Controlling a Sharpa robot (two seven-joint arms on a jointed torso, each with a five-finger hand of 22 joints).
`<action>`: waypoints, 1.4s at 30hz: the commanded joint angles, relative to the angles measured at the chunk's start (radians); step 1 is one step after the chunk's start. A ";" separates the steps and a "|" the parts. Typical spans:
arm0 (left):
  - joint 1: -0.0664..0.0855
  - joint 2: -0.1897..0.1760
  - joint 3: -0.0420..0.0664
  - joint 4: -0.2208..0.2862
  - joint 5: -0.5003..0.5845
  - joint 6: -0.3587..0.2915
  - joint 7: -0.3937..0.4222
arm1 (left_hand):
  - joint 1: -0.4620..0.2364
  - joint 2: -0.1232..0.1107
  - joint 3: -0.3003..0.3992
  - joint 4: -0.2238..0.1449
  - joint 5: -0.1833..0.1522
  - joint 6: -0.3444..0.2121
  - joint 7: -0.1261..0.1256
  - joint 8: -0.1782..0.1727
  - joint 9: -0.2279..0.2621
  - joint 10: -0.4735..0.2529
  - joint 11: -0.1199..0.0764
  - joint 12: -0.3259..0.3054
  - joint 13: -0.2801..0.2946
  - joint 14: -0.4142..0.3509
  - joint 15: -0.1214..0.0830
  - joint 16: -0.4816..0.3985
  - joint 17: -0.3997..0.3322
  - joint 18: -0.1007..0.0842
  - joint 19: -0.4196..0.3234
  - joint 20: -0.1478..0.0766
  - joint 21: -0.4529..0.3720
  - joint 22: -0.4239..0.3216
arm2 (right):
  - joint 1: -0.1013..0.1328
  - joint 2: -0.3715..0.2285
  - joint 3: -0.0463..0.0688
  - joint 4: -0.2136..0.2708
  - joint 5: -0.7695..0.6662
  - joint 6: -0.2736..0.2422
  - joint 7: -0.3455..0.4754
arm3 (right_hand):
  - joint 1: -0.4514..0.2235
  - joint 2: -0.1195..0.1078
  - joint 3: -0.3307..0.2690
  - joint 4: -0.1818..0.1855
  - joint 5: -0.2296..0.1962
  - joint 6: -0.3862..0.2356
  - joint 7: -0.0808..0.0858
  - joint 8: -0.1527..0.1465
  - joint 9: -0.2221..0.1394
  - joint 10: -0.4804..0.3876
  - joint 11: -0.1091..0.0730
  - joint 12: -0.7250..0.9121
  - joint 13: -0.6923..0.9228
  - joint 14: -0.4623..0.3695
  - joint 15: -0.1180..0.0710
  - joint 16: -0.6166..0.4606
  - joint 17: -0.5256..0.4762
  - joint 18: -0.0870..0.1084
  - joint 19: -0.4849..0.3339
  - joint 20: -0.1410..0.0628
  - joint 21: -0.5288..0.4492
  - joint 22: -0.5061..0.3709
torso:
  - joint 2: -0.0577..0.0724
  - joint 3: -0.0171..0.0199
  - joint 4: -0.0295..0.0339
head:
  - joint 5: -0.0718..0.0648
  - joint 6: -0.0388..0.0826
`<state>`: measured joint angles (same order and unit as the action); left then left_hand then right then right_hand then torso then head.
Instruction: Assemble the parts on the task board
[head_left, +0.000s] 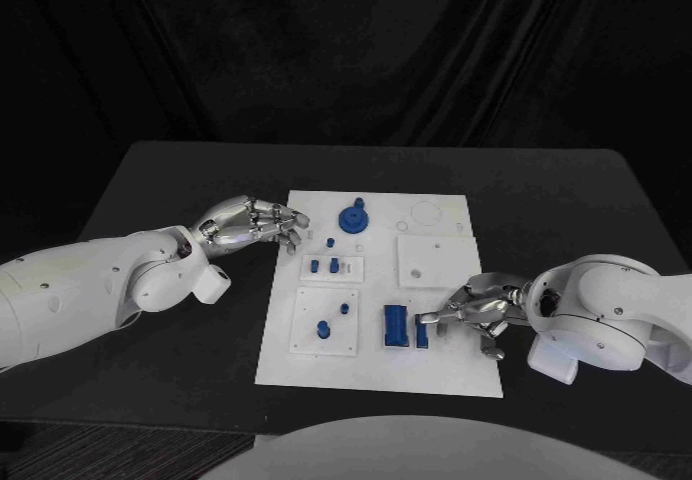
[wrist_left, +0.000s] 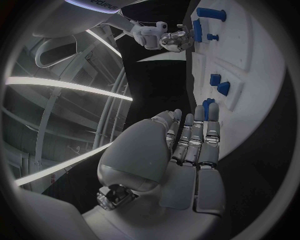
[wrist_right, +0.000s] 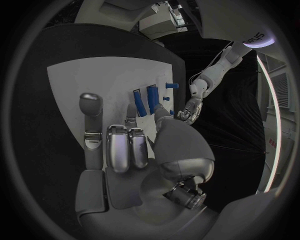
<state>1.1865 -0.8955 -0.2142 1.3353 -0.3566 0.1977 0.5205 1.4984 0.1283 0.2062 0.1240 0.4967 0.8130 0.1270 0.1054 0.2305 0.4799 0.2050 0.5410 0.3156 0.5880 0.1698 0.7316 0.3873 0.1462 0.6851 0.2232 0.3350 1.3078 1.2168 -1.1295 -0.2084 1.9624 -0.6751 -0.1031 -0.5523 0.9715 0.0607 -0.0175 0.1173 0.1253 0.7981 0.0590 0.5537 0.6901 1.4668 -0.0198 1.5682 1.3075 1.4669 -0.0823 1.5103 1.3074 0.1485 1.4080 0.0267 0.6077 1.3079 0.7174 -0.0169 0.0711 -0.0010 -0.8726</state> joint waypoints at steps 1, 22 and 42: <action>-0.002 0.000 0.001 0.002 0.008 0.009 0.010 | -0.010 0.001 0.006 -0.001 0.003 -0.005 0.001 0.004 -0.002 0.001 0.009 0.004 -0.002 -0.008 0.001 0.003 -0.002 -0.018 -0.009 -0.001 0.006 0.012 | 0.007 -0.012 0.000 0.014 -0.030 -0.083 0.099 | -0.029 0.032 -0.006 0.037 0.035 -0.014 0.001 0.003 -0.006 0.104 0.004 0.003 0.263 0.071 0.001 0.003 0.076 0.006 -0.001 -0.002 0.003 0.014 | -0.001 -0.0015 0.0003 | 0.002 0.000; -0.002 -0.003 0.001 0.005 0.008 0.008 0.011 | -0.012 -0.001 0.014 -0.004 0.004 -0.004 0.002 0.005 -0.002 0.003 0.010 0.004 -0.004 -0.007 0.000 0.004 -0.002 -0.019 -0.010 -0.003 0.009 0.019 | 0.009 -0.047 0.000 0.007 -0.454 -0.158 0.425 | 0.019 0.097 -0.189 0.113 0.189 0.126 0.033 -0.371 -0.392 0.104 0.019 0.003 0.263 0.086 0.014 0.036 0.168 -0.016 0.025 0.015 0.170 0.080 | 0.000 -0.0006 0.0008 | 0.002 0.000; -0.003 -0.007 0.001 0.007 0.008 0.008 0.015 | -0.012 -0.001 0.018 -0.005 0.005 -0.004 0.002 0.006 -0.001 0.004 0.010 0.005 -0.005 -0.007 0.000 0.004 -0.003 -0.019 -0.011 -0.003 0.010 0.021 | -0.037 -0.040 -0.001 -0.025 -0.918 -0.137 0.606 | 0.236 0.044 -0.194 0.033 0.289 0.154 -0.008 -0.443 -0.491 0.104 -0.016 0.003 0.263 0.098 -0.014 0.053 0.234 -0.035 0.049 -0.011 0.296 0.114 | 0.002 -0.0004 -0.0011 | 0.004 0.000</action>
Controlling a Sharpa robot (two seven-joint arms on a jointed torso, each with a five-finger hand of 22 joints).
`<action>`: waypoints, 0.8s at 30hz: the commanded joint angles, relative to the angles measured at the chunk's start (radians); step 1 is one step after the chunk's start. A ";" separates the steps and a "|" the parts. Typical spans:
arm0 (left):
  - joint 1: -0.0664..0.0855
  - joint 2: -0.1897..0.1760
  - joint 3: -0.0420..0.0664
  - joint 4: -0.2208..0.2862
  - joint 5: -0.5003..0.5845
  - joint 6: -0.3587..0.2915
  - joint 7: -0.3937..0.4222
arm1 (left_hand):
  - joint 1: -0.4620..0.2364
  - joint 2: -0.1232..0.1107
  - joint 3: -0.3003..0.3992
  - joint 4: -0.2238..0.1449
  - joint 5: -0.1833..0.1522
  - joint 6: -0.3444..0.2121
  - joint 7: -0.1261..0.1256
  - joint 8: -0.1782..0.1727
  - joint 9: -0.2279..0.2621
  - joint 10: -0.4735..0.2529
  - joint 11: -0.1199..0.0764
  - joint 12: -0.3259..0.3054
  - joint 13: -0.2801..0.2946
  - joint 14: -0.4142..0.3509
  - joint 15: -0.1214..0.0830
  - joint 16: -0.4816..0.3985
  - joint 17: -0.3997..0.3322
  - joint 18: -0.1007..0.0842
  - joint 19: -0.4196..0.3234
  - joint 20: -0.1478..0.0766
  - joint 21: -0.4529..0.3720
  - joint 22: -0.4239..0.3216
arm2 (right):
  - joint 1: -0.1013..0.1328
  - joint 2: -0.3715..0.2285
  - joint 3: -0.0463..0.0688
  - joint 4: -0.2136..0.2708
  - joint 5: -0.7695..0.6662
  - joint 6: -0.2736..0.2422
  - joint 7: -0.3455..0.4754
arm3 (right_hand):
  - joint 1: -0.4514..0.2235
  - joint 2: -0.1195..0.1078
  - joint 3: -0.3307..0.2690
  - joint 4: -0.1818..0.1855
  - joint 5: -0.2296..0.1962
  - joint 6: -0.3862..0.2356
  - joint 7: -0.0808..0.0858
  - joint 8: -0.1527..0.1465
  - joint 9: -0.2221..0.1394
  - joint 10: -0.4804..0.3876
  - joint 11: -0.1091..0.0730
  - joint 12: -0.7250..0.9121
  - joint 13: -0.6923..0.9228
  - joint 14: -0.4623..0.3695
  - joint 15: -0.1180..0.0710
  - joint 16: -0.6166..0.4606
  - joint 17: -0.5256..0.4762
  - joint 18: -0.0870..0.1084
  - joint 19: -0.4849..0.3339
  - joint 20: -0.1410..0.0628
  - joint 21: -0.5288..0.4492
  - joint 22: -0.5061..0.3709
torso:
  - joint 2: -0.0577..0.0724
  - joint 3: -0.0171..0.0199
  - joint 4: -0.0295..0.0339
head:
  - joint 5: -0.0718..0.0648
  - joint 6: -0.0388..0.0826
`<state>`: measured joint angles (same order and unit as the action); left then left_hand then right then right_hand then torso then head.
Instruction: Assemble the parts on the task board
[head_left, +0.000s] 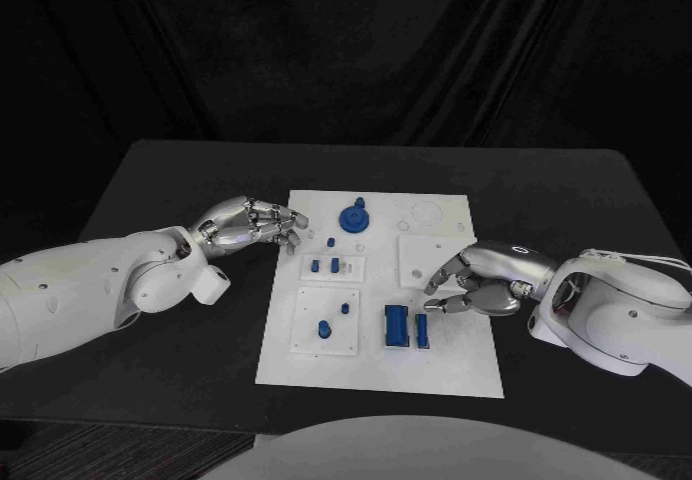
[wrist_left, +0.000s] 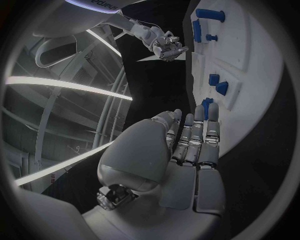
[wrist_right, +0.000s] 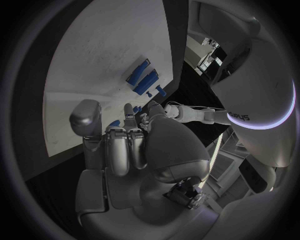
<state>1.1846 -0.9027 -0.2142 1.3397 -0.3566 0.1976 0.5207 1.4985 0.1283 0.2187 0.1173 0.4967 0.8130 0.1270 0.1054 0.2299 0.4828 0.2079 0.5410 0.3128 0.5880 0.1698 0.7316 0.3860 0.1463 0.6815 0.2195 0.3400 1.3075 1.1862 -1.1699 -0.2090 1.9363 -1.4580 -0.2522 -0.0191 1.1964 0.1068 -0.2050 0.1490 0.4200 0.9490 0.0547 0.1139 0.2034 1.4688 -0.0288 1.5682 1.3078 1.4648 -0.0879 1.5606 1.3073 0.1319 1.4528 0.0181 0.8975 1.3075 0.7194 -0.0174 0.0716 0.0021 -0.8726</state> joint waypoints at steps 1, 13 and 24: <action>-0.001 0.000 0.001 0.002 0.008 0.008 0.015 | -0.012 -0.001 0.005 0.002 0.005 -0.004 0.002 0.006 -0.001 0.001 0.007 0.005 -0.002 -0.007 0.000 0.004 -0.002 -0.019 -0.007 0.000 0.005 0.021 | -0.008 0.000 0.000 0.002 -0.150 0.011 0.081 | 0.015 -0.006 -0.009 0.000 -0.010 0.002 -0.007 -0.007 -0.008 0.102 -0.010 0.003 0.263 0.101 -0.010 0.004 0.238 -0.020 0.006 -0.003 0.015 0.117 | 0.000 0.0003 -0.0015 | 0.000 0.000; -0.003 -0.001 0.001 0.002 0.008 0.010 0.016 | -0.013 -0.002 0.009 0.000 0.006 -0.004 0.003 0.006 -0.001 0.003 0.007 0.005 -0.003 -0.006 0.000 0.005 -0.002 -0.020 -0.008 0.000 0.007 0.024 | -0.024 0.003 0.000 0.000 -0.248 0.011 0.120 | 0.058 -0.022 -0.031 -0.004 -0.059 0.021 -0.028 -0.028 -0.039 0.102 -0.027 0.003 0.263 0.104 -0.030 0.007 0.251 -0.017 0.002 -0.021 -0.008 0.111 | -0.002 0.0007 -0.0006 | 0.001 0.000; -0.004 0.000 0.001 0.001 0.008 0.013 0.015 | -0.013 -0.002 0.009 0.000 0.006 -0.004 0.003 0.006 -0.001 0.003 0.007 0.005 -0.003 -0.006 0.000 0.005 -0.002 -0.020 -0.008 0.000 0.007 0.024 | -0.034 0.013 0.000 -0.006 -0.255 0.030 0.096 | 0.059 -0.020 -0.040 0.003 -0.079 0.026 -0.030 -0.033 -0.047 0.102 -0.029 0.003 0.263 0.103 -0.032 0.006 0.248 -0.017 0.002 -0.023 -0.010 0.110 | -0.002 0.0002 -0.0002 | 0.001 0.000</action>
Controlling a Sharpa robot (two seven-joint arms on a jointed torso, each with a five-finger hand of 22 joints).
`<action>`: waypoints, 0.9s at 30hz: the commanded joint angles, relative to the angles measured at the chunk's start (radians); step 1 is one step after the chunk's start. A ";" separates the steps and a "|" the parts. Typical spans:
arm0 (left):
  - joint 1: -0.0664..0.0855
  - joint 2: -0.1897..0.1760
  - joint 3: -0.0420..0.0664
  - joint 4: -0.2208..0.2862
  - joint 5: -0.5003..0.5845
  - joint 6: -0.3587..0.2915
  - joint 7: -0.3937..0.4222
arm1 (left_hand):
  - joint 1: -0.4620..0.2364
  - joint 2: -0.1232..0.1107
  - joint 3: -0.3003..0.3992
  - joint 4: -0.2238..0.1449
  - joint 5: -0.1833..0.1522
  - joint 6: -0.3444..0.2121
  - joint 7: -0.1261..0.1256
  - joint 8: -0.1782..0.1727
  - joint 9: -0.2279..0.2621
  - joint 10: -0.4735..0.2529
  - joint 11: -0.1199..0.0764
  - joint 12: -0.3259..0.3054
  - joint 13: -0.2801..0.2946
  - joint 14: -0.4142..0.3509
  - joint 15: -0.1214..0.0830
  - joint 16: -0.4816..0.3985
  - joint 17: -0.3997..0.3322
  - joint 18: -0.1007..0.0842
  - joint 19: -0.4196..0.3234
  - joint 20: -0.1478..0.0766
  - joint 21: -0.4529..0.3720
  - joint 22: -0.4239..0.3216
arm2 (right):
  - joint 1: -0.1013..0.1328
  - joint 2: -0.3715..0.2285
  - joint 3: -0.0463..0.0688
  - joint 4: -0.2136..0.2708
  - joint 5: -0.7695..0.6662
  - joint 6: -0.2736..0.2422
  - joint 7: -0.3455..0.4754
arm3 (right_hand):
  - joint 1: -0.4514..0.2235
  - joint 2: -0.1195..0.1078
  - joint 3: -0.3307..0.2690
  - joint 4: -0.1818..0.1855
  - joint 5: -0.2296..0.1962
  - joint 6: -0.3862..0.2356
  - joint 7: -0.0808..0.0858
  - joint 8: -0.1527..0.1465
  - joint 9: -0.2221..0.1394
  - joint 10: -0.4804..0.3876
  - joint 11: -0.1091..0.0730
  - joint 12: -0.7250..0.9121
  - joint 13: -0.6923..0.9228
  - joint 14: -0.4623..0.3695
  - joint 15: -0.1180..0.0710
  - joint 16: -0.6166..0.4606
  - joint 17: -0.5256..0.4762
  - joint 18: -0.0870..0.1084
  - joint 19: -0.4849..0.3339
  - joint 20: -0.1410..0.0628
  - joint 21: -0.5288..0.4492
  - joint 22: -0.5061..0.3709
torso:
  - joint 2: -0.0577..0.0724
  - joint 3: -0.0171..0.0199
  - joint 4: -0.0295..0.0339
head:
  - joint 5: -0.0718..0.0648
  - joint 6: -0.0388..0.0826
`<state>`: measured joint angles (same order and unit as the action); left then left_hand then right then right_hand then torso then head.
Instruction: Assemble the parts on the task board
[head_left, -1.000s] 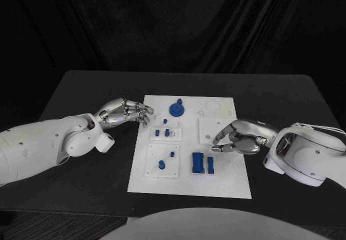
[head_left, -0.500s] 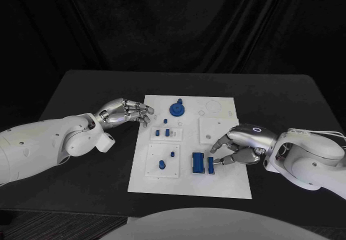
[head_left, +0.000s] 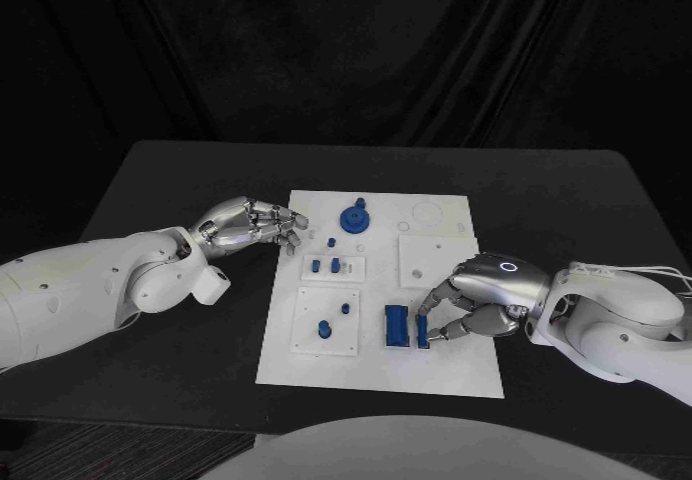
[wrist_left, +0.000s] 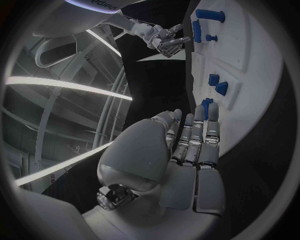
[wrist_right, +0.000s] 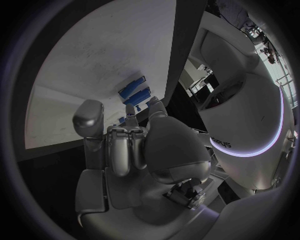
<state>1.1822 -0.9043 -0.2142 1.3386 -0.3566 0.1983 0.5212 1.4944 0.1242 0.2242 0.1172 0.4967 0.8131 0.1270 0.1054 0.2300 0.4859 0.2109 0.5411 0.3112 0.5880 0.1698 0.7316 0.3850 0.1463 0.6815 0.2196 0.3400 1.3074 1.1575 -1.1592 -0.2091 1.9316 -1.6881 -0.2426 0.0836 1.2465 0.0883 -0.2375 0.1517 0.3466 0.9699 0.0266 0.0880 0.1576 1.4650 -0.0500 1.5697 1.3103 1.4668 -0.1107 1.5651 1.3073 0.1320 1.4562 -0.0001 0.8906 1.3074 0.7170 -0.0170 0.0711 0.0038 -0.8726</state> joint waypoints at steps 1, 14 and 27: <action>-0.002 0.001 0.001 0.002 0.008 0.012 0.015 | -0.009 0.003 0.004 0.001 0.006 -0.004 0.003 0.006 -0.001 0.000 0.004 0.005 -0.001 -0.006 0.000 0.005 -0.001 -0.020 -0.008 -0.001 0.007 0.024 | -0.006 0.004 0.000 -0.003 -0.025 0.025 -0.013 | 0.008 -0.001 -0.009 0.001 -0.008 0.005 -0.002 -0.008 -0.003 0.106 -0.007 0.001 0.260 0.101 -0.009 0.002 0.247 -0.017 -0.002 -0.005 -0.004 0.110 | 0.001 -0.0005 0.0006 | -0.002 0.000; -0.004 0.001 0.001 0.002 0.008 0.015 0.013 | -0.009 0.003 0.004 0.001 0.006 -0.004 0.003 0.006 -0.001 0.000 0.004 0.005 -0.001 -0.006 0.000 0.005 -0.001 -0.020 -0.008 -0.001 0.007 0.024 | -0.016 0.015 0.000 -0.016 -0.026 0.054 -0.063 | 0.008 0.002 -0.017 0.009 -0.024 -0.002 0.000 -0.017 -0.012 0.106 -0.008 0.001 0.260 0.099 -0.009 0.000 0.239 -0.016 -0.003 -0.006 -0.015 0.108 | 0.001 -0.0002 0.0001 | -0.002 0.000; -0.006 0.001 0.001 0.002 0.008 0.017 0.013 | -0.010 0.002 0.009 -0.001 0.007 -0.005 0.004 0.006 -0.001 0.000 0.005 0.005 -0.002 -0.007 0.001 0.005 -0.002 -0.021 -0.009 -0.001 0.008 0.026 | -0.018 0.018 0.000 -0.017 -0.026 0.049 -0.058 | 0.013 0.005 -0.017 0.009 -0.031 -0.004 -0.001 -0.020 -0.016 0.106 -0.008 0.001 0.260 0.098 -0.008 -0.002 0.233 -0.015 -0.005 -0.006 -0.021 0.107 | 0.000 -0.0005 0.0005 | -0.002 0.000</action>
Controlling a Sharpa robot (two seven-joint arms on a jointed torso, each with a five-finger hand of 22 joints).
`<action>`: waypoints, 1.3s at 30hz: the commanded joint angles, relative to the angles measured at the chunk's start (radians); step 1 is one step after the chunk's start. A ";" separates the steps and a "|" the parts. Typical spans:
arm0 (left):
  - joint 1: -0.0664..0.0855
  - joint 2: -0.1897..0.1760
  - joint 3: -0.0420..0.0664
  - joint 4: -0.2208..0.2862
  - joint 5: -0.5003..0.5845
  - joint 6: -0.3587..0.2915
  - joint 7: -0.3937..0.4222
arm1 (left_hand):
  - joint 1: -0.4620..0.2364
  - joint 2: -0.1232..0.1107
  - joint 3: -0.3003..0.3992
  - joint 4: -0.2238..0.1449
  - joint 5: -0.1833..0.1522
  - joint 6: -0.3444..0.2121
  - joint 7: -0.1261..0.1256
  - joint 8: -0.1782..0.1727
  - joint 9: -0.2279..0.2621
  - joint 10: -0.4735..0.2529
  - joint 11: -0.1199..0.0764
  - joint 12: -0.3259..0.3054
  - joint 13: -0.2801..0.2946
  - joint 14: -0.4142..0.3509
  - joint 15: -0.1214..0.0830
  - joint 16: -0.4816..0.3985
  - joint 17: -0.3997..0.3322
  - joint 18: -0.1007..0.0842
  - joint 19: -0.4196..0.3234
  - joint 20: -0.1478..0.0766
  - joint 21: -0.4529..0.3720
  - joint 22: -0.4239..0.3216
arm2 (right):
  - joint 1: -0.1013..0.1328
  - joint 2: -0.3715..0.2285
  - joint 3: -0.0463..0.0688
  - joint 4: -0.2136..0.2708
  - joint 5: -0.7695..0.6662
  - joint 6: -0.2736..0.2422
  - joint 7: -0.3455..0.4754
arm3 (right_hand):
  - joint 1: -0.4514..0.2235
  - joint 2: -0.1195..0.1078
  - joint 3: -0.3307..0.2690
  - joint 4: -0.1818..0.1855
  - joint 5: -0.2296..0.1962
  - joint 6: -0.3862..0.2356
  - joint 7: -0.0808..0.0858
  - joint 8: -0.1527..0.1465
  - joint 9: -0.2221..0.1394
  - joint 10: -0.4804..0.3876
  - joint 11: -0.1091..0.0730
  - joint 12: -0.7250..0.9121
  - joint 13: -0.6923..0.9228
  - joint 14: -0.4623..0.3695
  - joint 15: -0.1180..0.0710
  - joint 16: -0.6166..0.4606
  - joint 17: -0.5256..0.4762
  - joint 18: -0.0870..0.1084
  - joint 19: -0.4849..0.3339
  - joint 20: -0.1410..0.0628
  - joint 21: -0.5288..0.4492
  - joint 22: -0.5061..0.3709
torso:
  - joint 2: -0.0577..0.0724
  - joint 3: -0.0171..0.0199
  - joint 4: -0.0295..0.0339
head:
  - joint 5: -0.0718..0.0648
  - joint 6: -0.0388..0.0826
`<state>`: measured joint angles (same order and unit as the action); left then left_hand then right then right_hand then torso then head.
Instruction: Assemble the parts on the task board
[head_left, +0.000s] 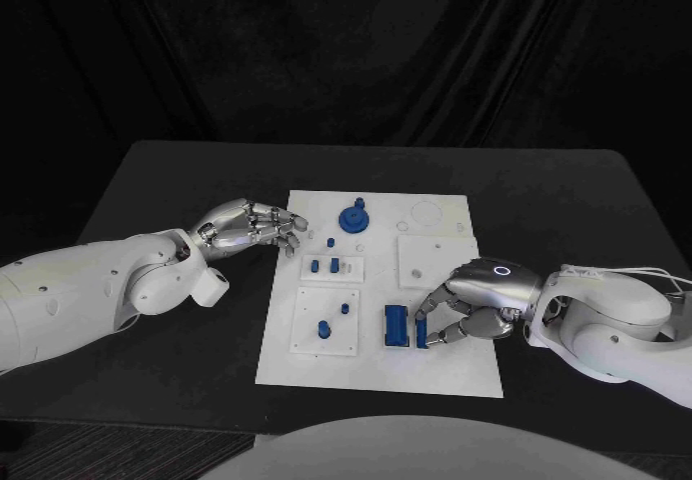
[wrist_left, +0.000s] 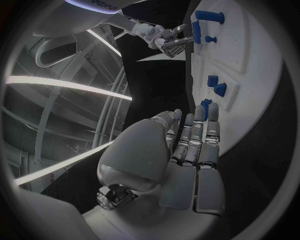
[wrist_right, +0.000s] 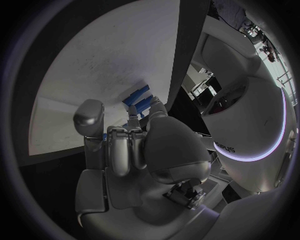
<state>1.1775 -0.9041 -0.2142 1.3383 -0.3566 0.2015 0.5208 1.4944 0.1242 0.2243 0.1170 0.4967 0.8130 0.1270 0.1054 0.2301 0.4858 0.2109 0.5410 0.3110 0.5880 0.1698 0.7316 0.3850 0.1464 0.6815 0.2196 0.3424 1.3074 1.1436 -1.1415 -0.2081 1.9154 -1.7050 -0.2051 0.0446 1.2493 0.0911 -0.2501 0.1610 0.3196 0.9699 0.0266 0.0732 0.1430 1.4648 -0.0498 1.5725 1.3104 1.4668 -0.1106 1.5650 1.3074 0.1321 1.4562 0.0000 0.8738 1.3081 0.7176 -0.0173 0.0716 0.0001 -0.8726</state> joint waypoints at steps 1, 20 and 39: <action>-0.001 0.000 0.001 0.002 0.008 0.013 0.014 | -0.010 0.002 0.009 -0.001 0.007 -0.005 0.004 0.006 -0.001 0.000 0.005 0.005 -0.002 -0.007 0.001 0.005 -0.002 -0.021 -0.009 -0.001 0.006 0.026 | -0.004 0.000 -0.001 -0.001 -0.009 0.010 -0.017 | 0.012 0.003 -0.005 -0.001 -0.005 -0.004 -0.002 -0.005 -0.002 0.106 -0.008 -0.002 0.260 0.098 -0.008 -0.002 0.234 -0.015 -0.005 -0.006 -0.006 0.106 | -0.001 -0.0004 -0.0001 | 0.002 0.000; -0.002 -0.004 0.001 0.004 0.008 0.010 0.015 | -0.010 0.002 0.011 -0.001 0.007 -0.005 0.004 0.006 -0.001 0.001 0.005 0.005 -0.003 -0.007 0.001 0.005 -0.002 -0.021 -0.009 -0.002 0.007 0.026 | -0.004 -0.014 -0.001 0.009 -0.009 -0.214 0.092 | 0.053 0.010 -0.010 0.000 -0.088 -0.005 -0.031 -0.007 -0.034 0.106 -0.030 -0.002 0.260 0.099 -0.024 -0.001 0.238 -0.015 -0.002 -0.018 -0.002 0.108 | 0.001 -0.0004 -0.0007 | 0.001 0.000; -0.003 -0.002 0.001 0.002 0.008 0.013 0.015 | -0.010 0.002 0.011 -0.001 0.007 -0.005 0.004 0.006 -0.001 0.001 0.005 0.005 -0.003 -0.007 0.001 0.005 -0.002 -0.021 -0.009 -0.002 0.007 0.026 | -0.004 -0.021 -0.001 -0.001 -0.027 -0.122 0.022 | 0.048 0.005 -0.017 0.011 -0.119 0.002 -0.026 -0.006 -0.043 0.106 -0.029 -0.002 0.260 0.099 -0.024 -0.001 0.235 -0.015 -0.002 -0.020 -0.006 0.107 | 0.001 -0.0008 0.0013 | 0.000 0.000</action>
<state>1.1763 -0.9072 -0.2142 1.3390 -0.3566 0.2027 0.5212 1.4944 0.1243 0.2296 0.1172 0.5005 0.8131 0.1270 0.1054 0.2302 0.4857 0.2108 0.5410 0.3099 0.5880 0.1698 0.7316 0.3841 0.1308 0.6779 0.2160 0.3442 1.3074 1.1418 -1.1625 -0.2089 1.9143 -1.7183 -0.3563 0.0945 1.2951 0.0978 -0.2649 0.1682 0.2034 0.9644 0.0000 0.0694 0.1009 1.4633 -0.0734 1.5758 1.3107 1.4660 -0.1261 1.5650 1.3074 0.1322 1.4562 -0.0141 0.8738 1.3076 0.7193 -0.0173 0.0720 0.0000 -0.8726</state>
